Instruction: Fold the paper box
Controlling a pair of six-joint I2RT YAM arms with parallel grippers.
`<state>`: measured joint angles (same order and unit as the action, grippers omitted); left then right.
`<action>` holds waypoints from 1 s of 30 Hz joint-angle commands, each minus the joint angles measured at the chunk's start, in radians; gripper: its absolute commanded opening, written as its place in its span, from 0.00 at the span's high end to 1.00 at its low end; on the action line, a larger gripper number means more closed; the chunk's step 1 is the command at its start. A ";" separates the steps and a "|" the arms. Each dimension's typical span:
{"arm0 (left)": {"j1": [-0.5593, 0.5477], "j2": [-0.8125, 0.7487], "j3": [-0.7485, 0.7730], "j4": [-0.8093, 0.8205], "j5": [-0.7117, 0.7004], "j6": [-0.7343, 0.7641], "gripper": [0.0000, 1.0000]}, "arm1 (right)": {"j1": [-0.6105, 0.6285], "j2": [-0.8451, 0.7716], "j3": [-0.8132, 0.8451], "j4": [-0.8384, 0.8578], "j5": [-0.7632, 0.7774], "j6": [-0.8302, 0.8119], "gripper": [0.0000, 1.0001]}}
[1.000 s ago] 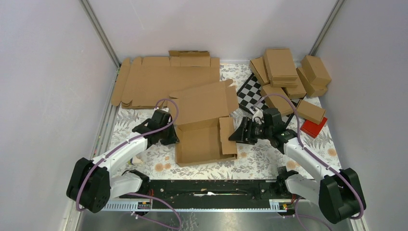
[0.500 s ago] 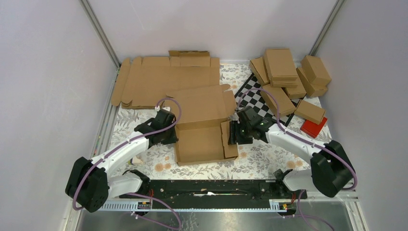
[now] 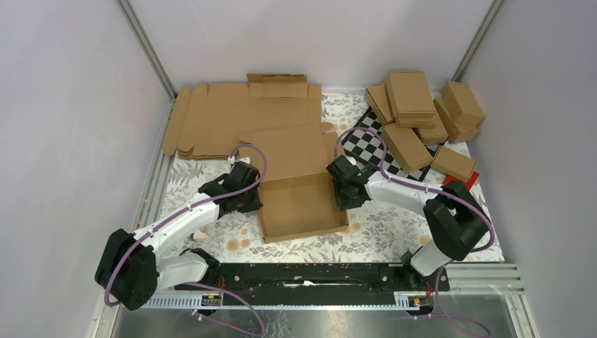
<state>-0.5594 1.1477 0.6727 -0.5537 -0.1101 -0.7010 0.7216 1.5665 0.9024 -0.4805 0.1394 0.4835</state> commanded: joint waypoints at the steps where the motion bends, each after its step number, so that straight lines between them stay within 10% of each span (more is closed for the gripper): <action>1: -0.002 -0.019 0.043 0.015 -0.048 -0.006 1.00 | 0.017 0.035 0.040 -0.065 0.190 -0.008 0.67; 9: -0.002 -0.028 0.041 0.009 -0.054 -0.005 1.00 | 0.073 0.106 0.102 -0.175 0.392 0.033 0.97; 15: -0.003 -0.025 0.041 0.009 -0.051 0.005 1.00 | 0.073 0.104 0.131 -0.146 0.332 0.005 0.51; 30: -0.007 -0.038 0.039 -0.006 -0.045 0.017 1.00 | 0.072 0.205 0.267 -0.107 0.210 -0.031 0.57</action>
<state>-0.5655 1.1328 0.6731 -0.5800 -0.1467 -0.7010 0.8021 1.7477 1.1248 -0.5743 0.3531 0.4660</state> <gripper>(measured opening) 0.068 0.442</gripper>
